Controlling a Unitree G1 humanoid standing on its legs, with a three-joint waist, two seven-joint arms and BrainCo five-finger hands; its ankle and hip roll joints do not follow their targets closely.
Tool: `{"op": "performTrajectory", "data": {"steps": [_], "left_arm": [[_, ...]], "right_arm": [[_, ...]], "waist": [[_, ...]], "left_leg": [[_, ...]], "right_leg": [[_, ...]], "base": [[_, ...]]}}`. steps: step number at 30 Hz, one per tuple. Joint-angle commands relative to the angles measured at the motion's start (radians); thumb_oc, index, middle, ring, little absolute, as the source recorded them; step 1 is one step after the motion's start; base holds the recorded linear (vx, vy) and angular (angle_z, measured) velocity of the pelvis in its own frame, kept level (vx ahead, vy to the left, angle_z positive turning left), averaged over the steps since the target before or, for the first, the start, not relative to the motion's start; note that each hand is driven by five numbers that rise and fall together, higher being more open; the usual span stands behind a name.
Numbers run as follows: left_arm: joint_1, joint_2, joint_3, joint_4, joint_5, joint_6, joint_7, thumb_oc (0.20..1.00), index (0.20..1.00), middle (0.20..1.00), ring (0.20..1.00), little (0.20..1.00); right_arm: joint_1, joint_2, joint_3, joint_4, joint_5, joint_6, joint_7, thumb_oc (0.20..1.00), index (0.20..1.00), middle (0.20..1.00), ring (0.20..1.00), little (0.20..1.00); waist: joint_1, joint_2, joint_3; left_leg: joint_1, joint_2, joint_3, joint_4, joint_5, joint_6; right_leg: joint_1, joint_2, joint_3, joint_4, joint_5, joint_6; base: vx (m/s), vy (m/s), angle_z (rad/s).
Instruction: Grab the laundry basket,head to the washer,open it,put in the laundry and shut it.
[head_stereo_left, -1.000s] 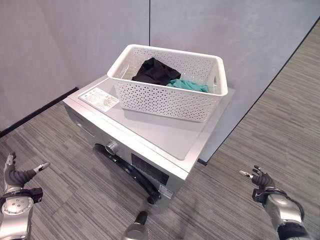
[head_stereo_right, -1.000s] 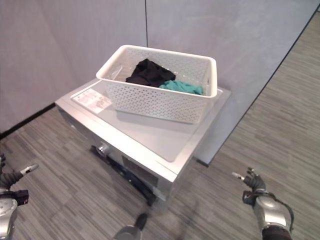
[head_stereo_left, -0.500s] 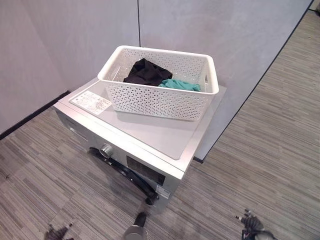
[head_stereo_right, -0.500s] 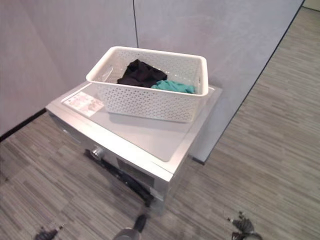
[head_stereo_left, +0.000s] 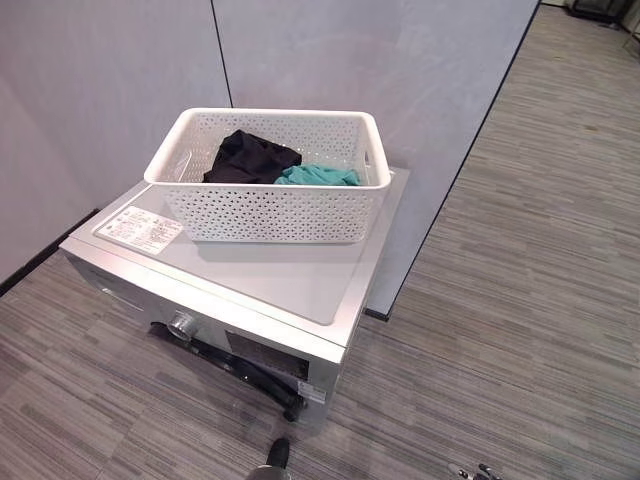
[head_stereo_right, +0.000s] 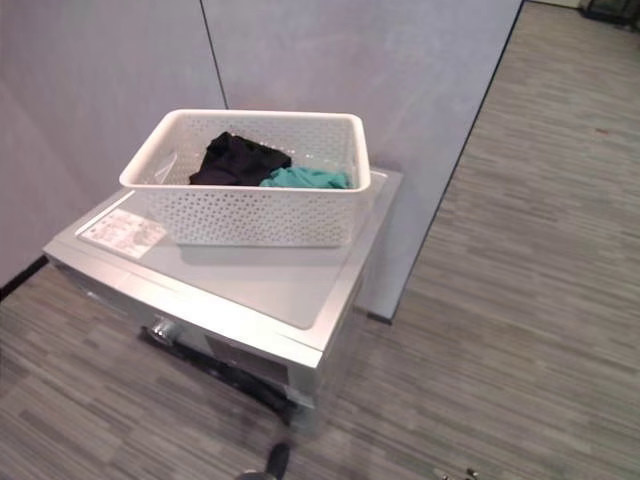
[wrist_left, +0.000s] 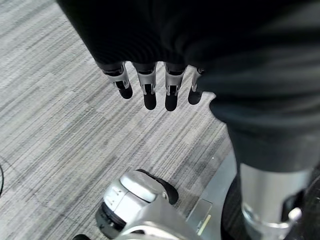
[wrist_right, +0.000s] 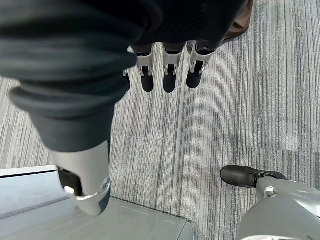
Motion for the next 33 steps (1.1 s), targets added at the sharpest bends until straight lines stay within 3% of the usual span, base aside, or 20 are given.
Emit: {"op": "performTrajectory", "data": {"steps": [1,7,8,26,33], "left_arm": [[-0.01,0.018,-0.006,0.028,0.034,-0.015,-0.006,1.0,1.0,1.0,1.0,1.0],[-0.012,0.02,-0.033,0.017,0.039,-0.022,-0.018,1.0,1.0,1.0,1.0,1.0],[-0.101,0.0,-0.164,0.015,0.134,-0.034,0.013,1.0,1.0,1.0,1.0,1.0],[-0.097,0.003,-0.159,0.017,0.152,-0.032,0.021,1.0,1.0,1.0,1.0,1.0],[-0.108,0.043,-0.171,-0.085,0.182,-0.031,0.017,1.0,1.0,1.0,1.0,1.0]], "right_arm": [[-0.027,-0.022,-0.036,0.026,0.058,-0.011,-0.015,1.0,1.0,1.0,1.0,1.0],[-0.043,-0.025,-0.011,0.071,0.048,0.002,-0.01,1.0,1.0,1.0,1.0,1.0],[-0.147,-0.025,0.033,0.102,0.035,0.032,-0.059,1.0,1.0,1.0,1.0,1.0],[-0.143,-0.016,0.044,0.109,0.003,0.027,-0.082,1.0,1.0,1.0,1.0,1.0],[-0.13,-0.058,0.245,-0.064,-0.27,0.044,-0.07,1.0,1.0,1.0,1.0,1.0]], "waist": [[0.01,0.001,0.005],[0.018,0.003,0.003],[-0.082,0.024,-0.046],[-0.071,0.019,-0.042],[-0.046,0.023,-0.002]], "left_leg": [[-0.021,0.056,0.025,0.019,-0.06,0.009],[-0.018,0.051,0.025,0.015,-0.061,0.011],[0.079,0.04,0.38,0.002,-0.182,0.034],[0.107,0.076,0.405,0.002,-0.167,0.01],[0.085,0.138,0.392,0.007,-0.115,-0.034]], "right_leg": [[-0.031,-0.075,-0.026,0.067,-0.104,0.023],[-0.026,-0.077,-0.027,0.06,-0.101,0.024],[-0.2,-0.204,0.053,0.007,0.079,0.122],[-0.157,-0.19,0.039,0.007,0.046,0.117],[-0.144,-0.126,0.026,0.007,-0.015,0.079]], "base": [[0.01,0.022,-0.07],[0.0,0.0,0.0],[0.01,-0.023,-0.08],[0.02,-0.041,-0.04],[-0.04,-0.154,0.06]]}}
